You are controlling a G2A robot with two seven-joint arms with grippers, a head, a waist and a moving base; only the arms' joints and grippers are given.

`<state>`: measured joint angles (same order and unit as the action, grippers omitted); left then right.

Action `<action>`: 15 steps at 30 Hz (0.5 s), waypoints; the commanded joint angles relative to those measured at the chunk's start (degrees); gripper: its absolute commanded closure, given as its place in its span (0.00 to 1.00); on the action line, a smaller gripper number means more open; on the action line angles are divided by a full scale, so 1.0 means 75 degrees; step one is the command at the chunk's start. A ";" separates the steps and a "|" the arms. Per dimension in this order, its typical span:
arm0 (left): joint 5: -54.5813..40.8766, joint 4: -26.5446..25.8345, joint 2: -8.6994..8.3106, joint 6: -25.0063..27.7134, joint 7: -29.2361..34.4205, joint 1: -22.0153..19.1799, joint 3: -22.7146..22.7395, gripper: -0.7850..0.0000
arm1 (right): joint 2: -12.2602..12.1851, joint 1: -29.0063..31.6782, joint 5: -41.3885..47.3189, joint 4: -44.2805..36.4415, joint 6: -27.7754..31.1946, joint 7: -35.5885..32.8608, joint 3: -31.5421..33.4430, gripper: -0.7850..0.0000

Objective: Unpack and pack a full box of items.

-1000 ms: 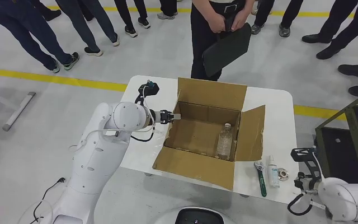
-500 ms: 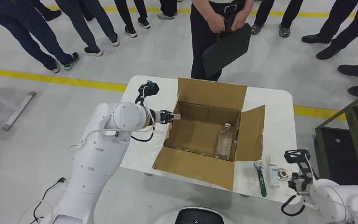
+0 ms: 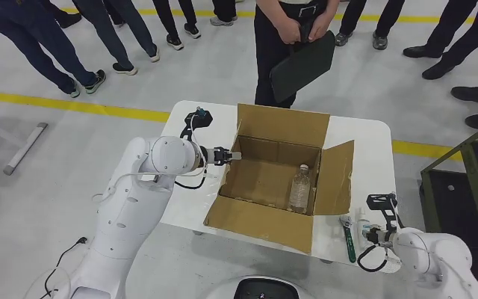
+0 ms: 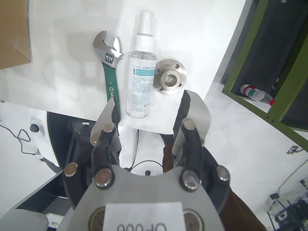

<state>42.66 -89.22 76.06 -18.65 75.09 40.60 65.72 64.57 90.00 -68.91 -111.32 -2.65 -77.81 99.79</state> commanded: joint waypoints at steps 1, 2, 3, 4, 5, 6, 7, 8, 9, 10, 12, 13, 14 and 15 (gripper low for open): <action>0.0000 0.0000 0.0000 0.0000 0.0000 0.0000 0.0000 0.00 | 0.0002 -0.0097 -0.0051 0.0133 -0.0018 -0.0001 -0.0120 0.38; 0.0000 0.0000 0.0000 0.0000 0.0000 0.0000 0.0000 0.00 | 0.0004 -0.0141 -0.0100 0.0207 -0.0030 0.0008 -0.0190 0.42; 0.0000 0.0000 0.0000 0.0000 0.0000 0.0000 0.0000 0.00 | 0.0006 -0.0184 -0.0122 0.0277 -0.0045 0.0010 -0.0254 0.45; 0.0000 0.0000 0.0000 0.0000 0.0000 0.0000 0.0000 0.00 | 0.0008 -0.0229 -0.0140 0.0345 -0.0064 0.0015 -0.0306 0.47; 0.0000 0.0000 0.0000 0.0000 0.0000 0.0000 0.0000 0.00 | 0.0009 -0.0266 -0.0156 0.0388 -0.0081 0.0021 -0.0345 0.49; 0.0000 0.0000 0.0000 0.0000 0.0000 0.0000 0.0000 0.00 | 0.0010 -0.0290 -0.0170 0.0440 -0.0112 0.0000 -0.0377 0.48; 0.0000 0.0000 0.0000 0.0000 0.0000 0.0000 0.0000 0.00 | 0.0011 -0.0317 -0.0190 0.0484 -0.0129 -0.0011 -0.0414 0.50; 0.0000 0.0000 0.0000 0.0000 0.0000 0.0000 0.0000 0.00 | 0.0012 -0.0345 -0.0203 0.0523 -0.0143 -0.0014 -0.0445 0.51; 0.0000 0.0000 0.0000 0.0000 0.0000 0.0000 0.0000 0.00 | 0.0013 -0.0372 -0.0211 0.0559 -0.0153 -0.0012 -0.0471 0.51; 0.0000 0.0000 0.0000 0.0000 0.0000 0.0000 0.0000 0.00 | 0.0014 -0.0394 -0.0217 0.0596 -0.0162 -0.0012 -0.0499 0.51; 0.0000 0.0000 0.0000 0.0000 0.0000 0.0000 0.0000 0.00 | 0.0014 -0.0434 -0.0244 0.0677 -0.0156 -0.0029 -0.0553 0.51; 0.0000 0.0000 0.0000 0.0000 0.0000 0.0000 0.0000 0.00 | 0.0013 -0.0454 -0.0271 0.0710 -0.0172 -0.0044 -0.0575 0.51; 0.0000 0.0000 0.0000 0.0000 0.0000 0.0000 0.0000 0.00 | 0.0015 -0.0474 -0.0264 0.0750 -0.0178 -0.0044 -0.0600 0.51; 0.0000 0.0000 0.0000 0.0000 0.0000 0.0000 0.0000 0.00 | 0.0015 -0.0494 -0.0267 0.0787 -0.0172 -0.0038 -0.0626 0.51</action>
<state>42.66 -89.22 76.06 -18.65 75.09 40.60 65.72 64.68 86.42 -70.92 -105.65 -3.96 -78.12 95.24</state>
